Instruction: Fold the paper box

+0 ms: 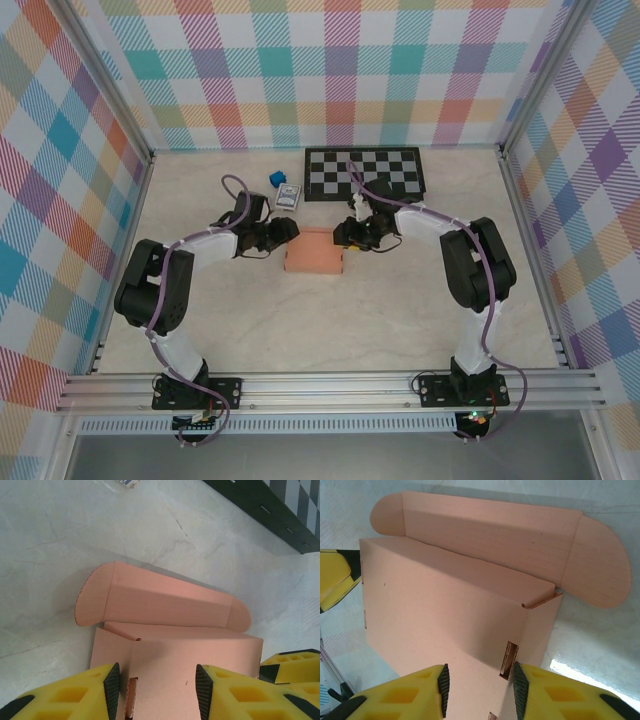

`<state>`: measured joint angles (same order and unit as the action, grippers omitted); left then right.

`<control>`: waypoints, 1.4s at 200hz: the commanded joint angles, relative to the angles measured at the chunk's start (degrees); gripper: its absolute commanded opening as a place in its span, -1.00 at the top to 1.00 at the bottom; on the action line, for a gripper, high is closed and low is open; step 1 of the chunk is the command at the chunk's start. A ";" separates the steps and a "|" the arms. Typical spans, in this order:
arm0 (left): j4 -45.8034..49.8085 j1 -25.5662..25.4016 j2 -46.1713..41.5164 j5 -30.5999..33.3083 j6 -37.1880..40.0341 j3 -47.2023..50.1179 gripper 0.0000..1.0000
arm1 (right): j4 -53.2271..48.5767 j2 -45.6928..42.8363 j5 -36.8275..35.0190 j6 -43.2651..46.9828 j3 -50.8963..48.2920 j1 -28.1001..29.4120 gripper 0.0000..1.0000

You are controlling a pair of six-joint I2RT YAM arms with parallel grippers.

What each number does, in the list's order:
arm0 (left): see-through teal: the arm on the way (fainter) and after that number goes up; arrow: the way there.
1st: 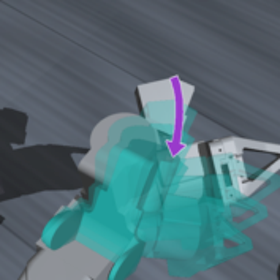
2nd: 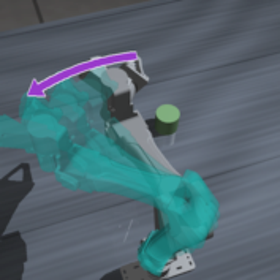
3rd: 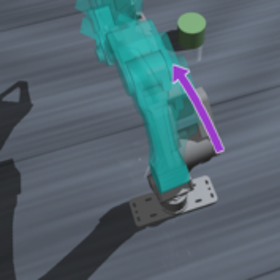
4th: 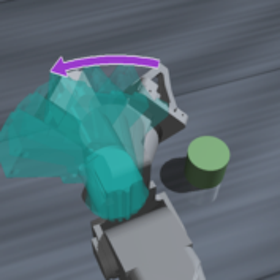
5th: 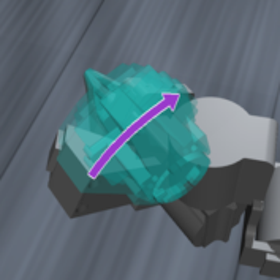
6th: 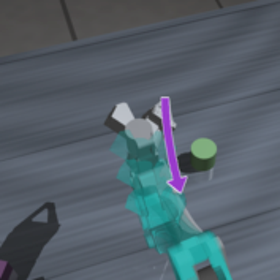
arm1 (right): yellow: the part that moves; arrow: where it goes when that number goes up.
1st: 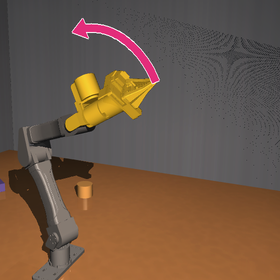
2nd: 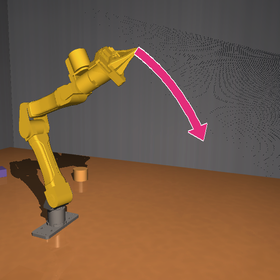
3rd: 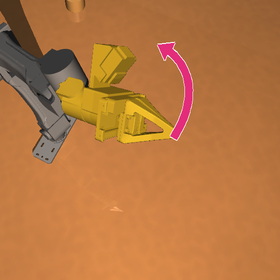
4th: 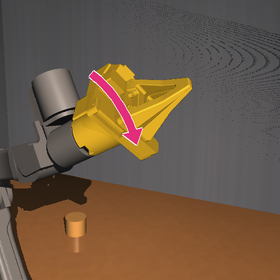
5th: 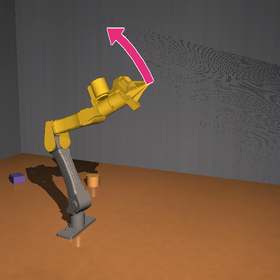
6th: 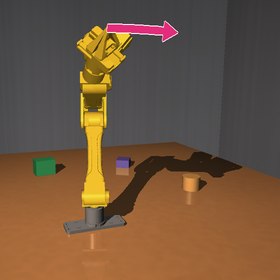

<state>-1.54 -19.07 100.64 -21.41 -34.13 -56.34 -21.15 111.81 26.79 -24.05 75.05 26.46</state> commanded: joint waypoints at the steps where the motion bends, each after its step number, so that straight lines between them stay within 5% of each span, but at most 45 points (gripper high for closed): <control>1: -7.99 -1.44 -4.04 -5.32 2.58 2.53 0.09 | 2.94 -2.69 1.84 4.57 0.39 1.15 0.19; 94: -40.32 -10.69 -8.56 -2.91 25.19 13.63 -0.03 | 27.91 -15.96 -5.75 22.23 -17.83 1.58 0.19; 151: -54.52 -15.36 -4.66 0.43 34.83 22.23 -0.05 | 41.30 -19.16 -8.02 22.65 -29.30 1.62 0.19; 181: -48.05 -15.33 -9.67 9.60 32.46 23.14 -0.07 | 33.51 -22.59 -14.46 19.38 -27.51 1.25 0.14; 205: -17.87 -11.46 -17.69 20.87 19.60 13.78 -0.19 | 13.24 -21.33 -16.14 12.39 -17.03 -2.72 0.06; 230: 5.57 -5.63 -15.47 13.37 10.48 3.86 -0.10 | 6.62 -17.05 -10.71 8.14 -12.00 -5.75 0.07; 280: 11.77 -2.62 -6.52 8.27 1.10 0.78 -0.08 | -8.06 -1.94 -1.12 5.86 4.18 -6.89 0.09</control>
<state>-1.37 -23.22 89.80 -10.22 -24.58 -54.61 -18.02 103.85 18.44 -16.01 74.26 19.42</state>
